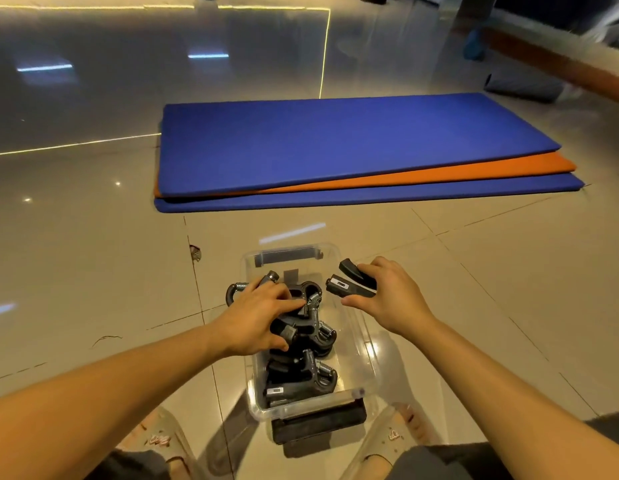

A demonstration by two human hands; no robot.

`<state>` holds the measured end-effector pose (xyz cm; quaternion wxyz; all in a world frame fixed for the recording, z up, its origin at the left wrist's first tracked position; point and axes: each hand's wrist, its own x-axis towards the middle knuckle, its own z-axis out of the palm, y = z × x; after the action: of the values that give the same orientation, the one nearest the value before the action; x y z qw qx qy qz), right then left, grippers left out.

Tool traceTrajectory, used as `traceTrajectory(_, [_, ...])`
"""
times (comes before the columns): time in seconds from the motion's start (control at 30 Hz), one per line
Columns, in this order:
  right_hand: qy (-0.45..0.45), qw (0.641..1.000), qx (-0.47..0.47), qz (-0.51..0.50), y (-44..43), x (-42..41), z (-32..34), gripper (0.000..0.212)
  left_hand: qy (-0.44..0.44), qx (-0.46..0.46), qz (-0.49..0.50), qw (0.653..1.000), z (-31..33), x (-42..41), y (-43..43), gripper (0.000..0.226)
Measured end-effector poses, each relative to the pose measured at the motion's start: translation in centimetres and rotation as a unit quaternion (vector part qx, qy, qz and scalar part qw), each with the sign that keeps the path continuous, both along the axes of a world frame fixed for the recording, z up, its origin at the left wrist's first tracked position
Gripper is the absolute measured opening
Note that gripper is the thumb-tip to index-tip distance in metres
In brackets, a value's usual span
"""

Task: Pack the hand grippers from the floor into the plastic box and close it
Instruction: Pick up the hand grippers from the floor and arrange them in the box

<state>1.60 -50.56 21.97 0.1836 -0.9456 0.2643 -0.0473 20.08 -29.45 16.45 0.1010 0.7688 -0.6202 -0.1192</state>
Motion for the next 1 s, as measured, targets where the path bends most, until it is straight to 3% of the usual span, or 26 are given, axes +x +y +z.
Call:
traceTrajectory(0.33, [-0.005, 0.994, 0.001, 0.11, 1.3, 3.3, -2.9, 0.069, 0.07, -0.023, 0.076, 0.994, 0.6, 4.3, 0.7, 0.082])
traceTrajectory(0.53, [0.032, 0.992, 0.042, 0.111, 4.6, 3.8, -6.5, 0.078, 0.122, -0.042, 0.14, 0.982, 0.3, 5.4, 1.0, 0.083])
traceTrajectory(0.73, [0.135, 0.972, 0.1, 0.164, 7.7, 2.2, -10.5, 0.083, 0.128, -0.041, 0.129, 0.983, -0.1, 4.7, 1.1, 0.083])
traceTrajectory(1.0, [0.15, 0.961, 0.161, 0.166, 8.7, 2.5, -12.8, 0.09, 0.132, -0.035, 0.11, 0.984, -0.6, 3.9, 1.7, 0.085])
